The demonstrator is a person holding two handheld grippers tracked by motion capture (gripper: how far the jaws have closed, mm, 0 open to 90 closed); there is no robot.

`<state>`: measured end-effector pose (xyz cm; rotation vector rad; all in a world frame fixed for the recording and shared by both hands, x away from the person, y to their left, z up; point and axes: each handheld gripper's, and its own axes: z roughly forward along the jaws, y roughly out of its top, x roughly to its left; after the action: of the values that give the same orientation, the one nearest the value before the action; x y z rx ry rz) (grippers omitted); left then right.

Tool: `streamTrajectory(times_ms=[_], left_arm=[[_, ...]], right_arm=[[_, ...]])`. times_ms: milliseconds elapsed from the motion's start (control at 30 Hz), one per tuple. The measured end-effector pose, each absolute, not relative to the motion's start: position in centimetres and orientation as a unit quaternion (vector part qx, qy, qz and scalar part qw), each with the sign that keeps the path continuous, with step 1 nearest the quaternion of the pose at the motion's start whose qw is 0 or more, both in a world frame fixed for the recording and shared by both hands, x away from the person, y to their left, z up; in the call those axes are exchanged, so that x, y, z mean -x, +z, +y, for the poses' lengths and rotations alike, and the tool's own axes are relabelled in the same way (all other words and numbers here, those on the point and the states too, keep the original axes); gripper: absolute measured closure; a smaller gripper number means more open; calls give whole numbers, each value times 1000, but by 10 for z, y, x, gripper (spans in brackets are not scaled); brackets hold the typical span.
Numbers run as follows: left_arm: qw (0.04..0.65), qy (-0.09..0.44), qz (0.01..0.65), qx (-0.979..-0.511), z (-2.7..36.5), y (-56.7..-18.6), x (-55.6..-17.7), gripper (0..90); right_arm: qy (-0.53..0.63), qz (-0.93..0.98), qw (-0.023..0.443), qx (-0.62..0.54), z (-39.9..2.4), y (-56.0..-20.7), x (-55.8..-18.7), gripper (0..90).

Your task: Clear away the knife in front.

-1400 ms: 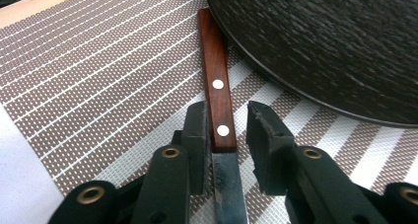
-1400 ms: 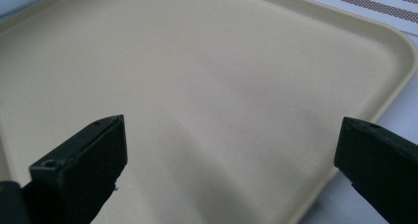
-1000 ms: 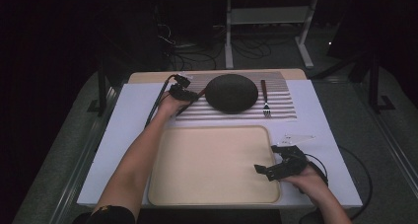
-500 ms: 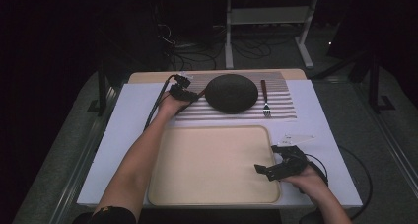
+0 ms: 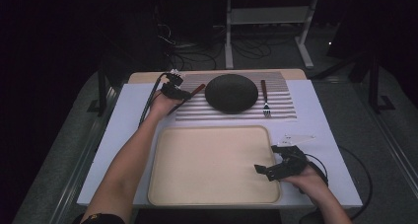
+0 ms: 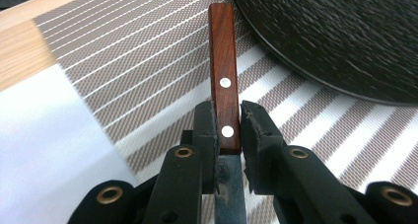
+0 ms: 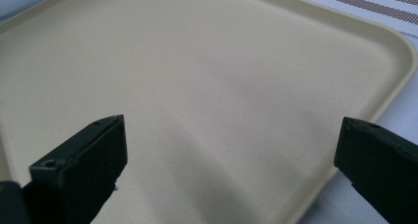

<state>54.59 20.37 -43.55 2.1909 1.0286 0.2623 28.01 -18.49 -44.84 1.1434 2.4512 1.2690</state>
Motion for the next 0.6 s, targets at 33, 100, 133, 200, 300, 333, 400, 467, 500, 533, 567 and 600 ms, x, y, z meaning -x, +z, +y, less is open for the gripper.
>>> streamTrajectory(times_ms=[33, 100, 133, 200, 300, 333, 400, 467, 500, 533, 567, 600], left_arm=[[347, 103, 400, -842, 206, -433, -542, 785], [349, 101, 401, -841, 209, -429, -534, 785], [352, 100, 402, -840, 210, -427, -530, 784], [354, 98, 403, -838, 212, -423, -521, 785], [352, 100, 400, -840, 212, -417, -507, 784], [353, 102, 399, -840, 212, -416, -503, 784], [354, 104, 393, -843, 211, -412, -492, 784], [355, 104, 389, -844, 210, -409, -482, 784], [356, 102, 386, -845, 210, -408, -477, 784], [359, 101, 386, -843, 210, -407, -472, 785], [360, 101, 384, -844, 209, -406, -468, 784], [362, 100, 383, -844, 209, -406, -464, 784]], right_arm=[[423, 818, 77, -382, -185, -448, -280, 0], [423, 819, 78, -380, -184, -448, -280, 0], [422, 819, 78, -380, -184, -448, -280, 0], [421, 820, 78, -379, -183, -448, -280, 0], [421, 821, 79, -378, -183, -448, -280, 0], [420, 821, 79, -378, -182, -448, -280, 0], [420, 821, 79, -378, -182, -448, -280, 0], [420, 821, 79, -378, -182, -448, -280, 0], [420, 821, 80, -379, -182, -448, -280, 0], [420, 820, 80, -379, -182, -448, -280, 0], [420, 820, 80, -379, -182, -448, -280, 0], [420, 820, 80, -380, -182, -448, -280, 0]])
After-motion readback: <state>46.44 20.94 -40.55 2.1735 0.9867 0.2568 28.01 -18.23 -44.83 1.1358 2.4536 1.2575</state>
